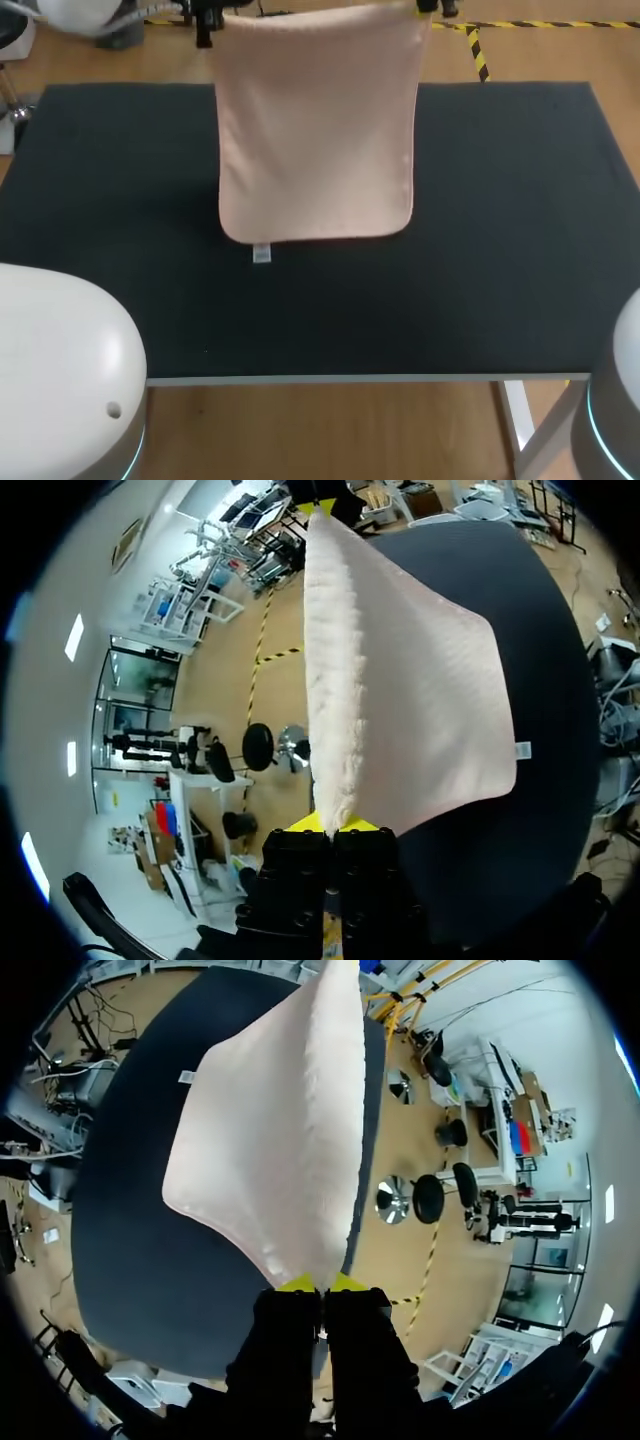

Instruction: Fold the towel

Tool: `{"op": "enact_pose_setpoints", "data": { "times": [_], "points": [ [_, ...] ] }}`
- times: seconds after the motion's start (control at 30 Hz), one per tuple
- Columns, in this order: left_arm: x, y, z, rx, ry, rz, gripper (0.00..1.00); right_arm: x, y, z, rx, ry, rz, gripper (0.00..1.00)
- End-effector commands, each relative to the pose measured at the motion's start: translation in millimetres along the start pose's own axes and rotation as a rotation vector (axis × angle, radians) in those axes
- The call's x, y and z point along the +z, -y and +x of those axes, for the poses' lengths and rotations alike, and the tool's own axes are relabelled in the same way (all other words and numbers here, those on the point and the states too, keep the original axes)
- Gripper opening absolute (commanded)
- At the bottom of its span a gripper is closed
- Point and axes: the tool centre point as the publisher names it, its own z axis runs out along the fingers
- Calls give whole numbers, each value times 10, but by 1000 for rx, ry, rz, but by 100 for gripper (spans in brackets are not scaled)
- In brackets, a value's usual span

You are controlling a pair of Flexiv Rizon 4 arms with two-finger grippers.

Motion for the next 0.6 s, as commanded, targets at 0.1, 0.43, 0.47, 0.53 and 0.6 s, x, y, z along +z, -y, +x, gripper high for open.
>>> {"op": "enact_pose_setpoints", "data": {
  "times": [0.1, 0.43, 0.47, 0.53, 0.6],
  "points": [
    [-28, 109, -399, 2, 39, -9, 0, -100, 10, -273, -9, 30, 13, 0],
    [-49, 130, -966, -13, 117, -8, 0, -246, 63, -805, -9, 125, 18, 0],
    [-38, 130, -1008, -11, 129, -14, 0, -255, 68, -866, -8, 138, 18, 0],
    [-17, 133, -1093, -12, 138, -9, 0, -266, 67, -968, -17, 148, 13, 0],
    [2, 138, -1170, -13, 149, -12, 0, -274, 64, -1098, -22, 161, 16, 0]
  ]
}}
